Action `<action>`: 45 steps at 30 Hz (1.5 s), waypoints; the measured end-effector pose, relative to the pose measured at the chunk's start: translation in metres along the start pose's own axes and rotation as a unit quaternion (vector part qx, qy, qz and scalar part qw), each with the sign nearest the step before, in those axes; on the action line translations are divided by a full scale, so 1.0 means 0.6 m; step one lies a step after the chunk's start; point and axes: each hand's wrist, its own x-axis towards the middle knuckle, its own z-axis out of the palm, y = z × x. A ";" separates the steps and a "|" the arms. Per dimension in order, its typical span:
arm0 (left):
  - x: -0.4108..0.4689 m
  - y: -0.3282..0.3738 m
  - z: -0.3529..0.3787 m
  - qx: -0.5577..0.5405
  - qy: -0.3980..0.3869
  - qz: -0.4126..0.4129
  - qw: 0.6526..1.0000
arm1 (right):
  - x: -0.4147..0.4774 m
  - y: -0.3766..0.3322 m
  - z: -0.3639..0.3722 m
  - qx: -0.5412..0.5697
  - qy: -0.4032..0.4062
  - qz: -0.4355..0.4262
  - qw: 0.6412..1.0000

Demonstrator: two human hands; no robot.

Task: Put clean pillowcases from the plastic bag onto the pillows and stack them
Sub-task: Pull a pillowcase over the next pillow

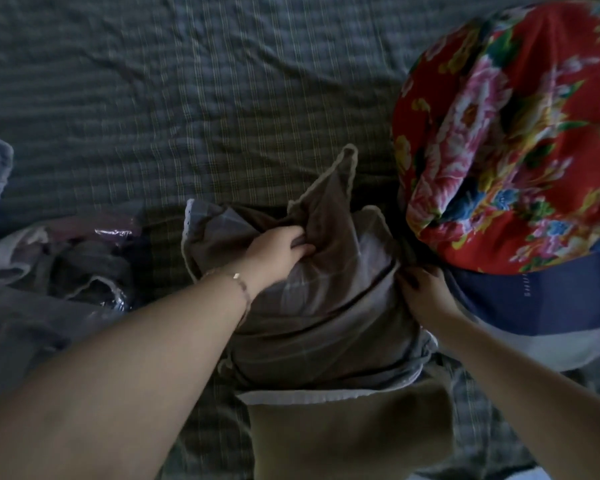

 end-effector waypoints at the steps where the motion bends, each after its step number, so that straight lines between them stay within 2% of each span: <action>1: -0.019 -0.005 0.001 -0.041 0.040 0.007 0.998 | -0.003 -0.004 0.005 -0.003 -0.002 0.016 1.000; 5: -0.086 -0.010 -0.010 -0.098 0.226 0.004 0.969 | -0.026 -0.045 0.005 0.065 0.024 0.036 0.997; 6: -0.098 -0.012 -0.018 -0.092 0.269 -0.011 0.959 | -0.032 -0.057 -0.003 0.099 0.037 0.035 0.994; 8: -0.112 -0.025 -0.037 -0.083 0.329 -0.054 0.939 | -0.052 -0.061 -0.023 0.098 0.045 0.023 0.994; 10: -0.115 -0.036 -0.054 -0.087 0.335 -0.069 0.936 | -0.089 -0.030 -0.030 0.054 0.014 0.038 0.998; 15: -0.075 -0.003 -0.035 -0.072 0.269 -0.059 0.959 | -0.189 0.046 0.021 0.075 -0.111 0.184 0.974; 17: -0.068 0.007 -0.016 -0.036 0.261 -0.041 0.964 | -0.179 0.051 0.030 0.022 -0.152 0.211 0.965; 18: -0.074 0.007 -0.008 0.002 0.264 -0.020 0.964 | -0.168 0.047 0.024 -0.039 -0.171 0.211 0.962; 20: -0.105 -0.002 0.013 0.048 0.273 0.009 0.961 | -0.143 0.032 -0.006 -0.215 -0.170 0.180 0.945; 22: -0.149 -0.026 0.039 0.076 0.268 -0.008 0.960 | -0.114 0.000 -0.043 -0.355 -0.115 0.092 0.923; 23: -0.169 -0.038 0.053 0.096 0.263 -0.019 0.960 | -0.103 -0.022 -0.055 -0.370 -0.078 0.021 0.926; 25: -0.191 -0.062 0.070 0.124 0.255 -0.029 0.959 | -0.088 -0.067 -0.061 -0.307 -0.031 -0.121 0.943; 27: -0.189 -0.071 0.073 0.119 0.260 -0.026 0.958 | -0.071 -0.096 -0.046 -0.254 -0.042 -0.202 0.945; 30: -0.178 -0.071 0.068 0.118 0.265 0.009 0.957 | -0.053 -0.097 -0.012 -0.294 -0.084 -0.194 0.932; 34: -0.205 -0.053 0.060 0.090 0.273 0.140 0.947 | -0.048 -0.059 0.003 -0.271 -0.035 -0.273 0.922; 36: -0.222 -0.054 0.064 0.095 0.231 0.208 0.946 | -0.058 -0.029 -0.010 -0.288 -0.020 -0.324 0.901; 37: -0.227 -0.064 0.063 0.097 0.205 0.206 0.952 | -0.067 -0.011 -0.017 -0.302 -0.017 -0.355 0.885; 39: -0.227 -0.091 0.057 0.084 0.189 0.129 0.970 | -0.099 0.024 -0.031 -0.309 -0.006 -0.386 0.869; 42: -0.221 -0.126 0.043 0.073 0.193 0.015 0.978 | -0.123 0.037 -0.031 -0.272 0.007 -0.366 0.890; 45: -0.217 -0.134 0.035 0.115 0.157 0.015 0.981 | -0.108 0.017 -0.020 -0.249 0.038 -0.329 0.910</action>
